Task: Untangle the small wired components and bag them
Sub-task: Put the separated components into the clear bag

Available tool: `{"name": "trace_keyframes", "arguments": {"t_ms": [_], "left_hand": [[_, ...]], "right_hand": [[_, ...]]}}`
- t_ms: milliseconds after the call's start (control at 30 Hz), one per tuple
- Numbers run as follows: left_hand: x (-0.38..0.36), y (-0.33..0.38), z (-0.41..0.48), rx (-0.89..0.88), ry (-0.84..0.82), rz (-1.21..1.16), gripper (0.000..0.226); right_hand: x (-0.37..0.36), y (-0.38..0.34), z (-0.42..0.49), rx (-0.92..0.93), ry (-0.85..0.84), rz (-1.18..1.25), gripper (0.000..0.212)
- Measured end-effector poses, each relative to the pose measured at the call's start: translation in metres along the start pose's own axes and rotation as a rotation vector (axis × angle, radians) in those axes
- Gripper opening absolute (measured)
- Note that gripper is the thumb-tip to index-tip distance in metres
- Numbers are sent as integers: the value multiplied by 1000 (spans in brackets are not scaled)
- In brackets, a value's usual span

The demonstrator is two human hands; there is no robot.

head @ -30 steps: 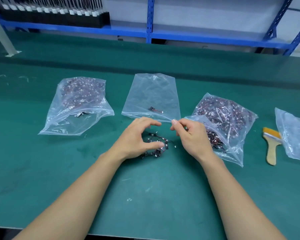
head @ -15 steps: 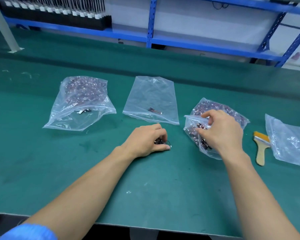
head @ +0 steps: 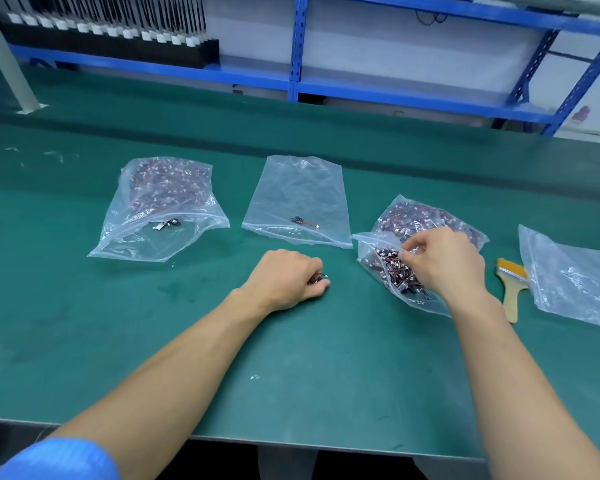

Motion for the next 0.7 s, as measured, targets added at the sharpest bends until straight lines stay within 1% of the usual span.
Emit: {"name": "trace_keyframes", "arguments": {"t_ms": [67, 100, 233, 333, 400, 467, 533, 600, 667, 700], "left_hand": [[1, 4, 2, 45, -13, -6, 35], [3, 8, 3, 76, -13, -55, 34], [12, 47, 21, 213, -16, -425, 36], [14, 86, 47, 302, -32, -618, 40], [10, 103, 61, 370, -75, -658, 41], [3, 114, 70, 426, -101, -623, 33], [1, 120, 74, 454, -59, -597, 20], [1, 125, 78, 455, -34, -630, 18], [0, 129, 81, 466, -90, -795, 15], [-1, 130, 82, 479, -124, -930, 18]], "right_hand": [[1, 0, 0, 10, -1, 7, 6], [1, 1, 0, 14, 1, 14, 6], [1, 3, 3, 50, -35, 105, 6], [2, 2, 5, 70, -93, 279, 10], [6, -1, 6, 67, -95, 401, 18], [10, -3, 7, 70, -77, 488, 24], [15, -4, 6, 83, -61, 525, 28], [19, -4, 6, 89, -52, 550, 28], [21, -4, 6, 92, -60, 563, 26], [22, -5, 6, 98, -76, 572, 25]]}}
Point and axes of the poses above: each hand's wrist, its own z-axis towards the middle knuckle, its own x-axis out of the back of the hand, y = z × x, the point moved 4 cm from there along z, towards the middle knuckle, and after that the axes turned 4 degrees about -z, right-handed, at the moved point
